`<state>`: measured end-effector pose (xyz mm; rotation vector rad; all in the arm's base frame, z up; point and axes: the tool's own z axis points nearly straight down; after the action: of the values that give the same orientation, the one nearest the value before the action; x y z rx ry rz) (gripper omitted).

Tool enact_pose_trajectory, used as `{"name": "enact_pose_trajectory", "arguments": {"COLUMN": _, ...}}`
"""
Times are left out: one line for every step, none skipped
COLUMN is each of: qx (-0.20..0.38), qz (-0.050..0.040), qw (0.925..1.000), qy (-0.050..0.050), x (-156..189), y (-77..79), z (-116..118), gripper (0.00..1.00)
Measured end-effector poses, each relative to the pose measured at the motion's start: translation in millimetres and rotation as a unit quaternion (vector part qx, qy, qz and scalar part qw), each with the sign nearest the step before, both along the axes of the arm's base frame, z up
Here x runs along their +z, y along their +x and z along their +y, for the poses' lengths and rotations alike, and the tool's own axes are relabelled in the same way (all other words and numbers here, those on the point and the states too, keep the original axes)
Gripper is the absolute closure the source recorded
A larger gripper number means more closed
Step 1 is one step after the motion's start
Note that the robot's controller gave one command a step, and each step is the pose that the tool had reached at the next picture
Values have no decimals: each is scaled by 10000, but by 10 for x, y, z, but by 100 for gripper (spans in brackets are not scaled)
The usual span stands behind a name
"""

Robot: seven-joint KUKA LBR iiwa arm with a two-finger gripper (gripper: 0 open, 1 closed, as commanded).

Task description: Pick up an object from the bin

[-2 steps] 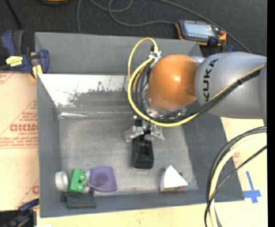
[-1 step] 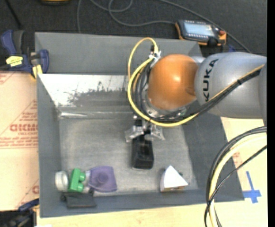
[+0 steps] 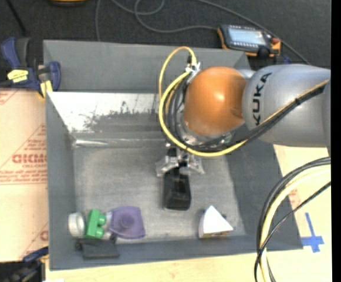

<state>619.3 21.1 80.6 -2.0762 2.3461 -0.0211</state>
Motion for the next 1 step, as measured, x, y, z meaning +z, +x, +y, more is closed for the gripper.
{"name": "enact_pose_trajectory", "arguments": {"qx": -14, "qz": 7, "qw": 10000, "qy": 21, "x": 72, "y": 10, "z": 5, "gripper": 100}}
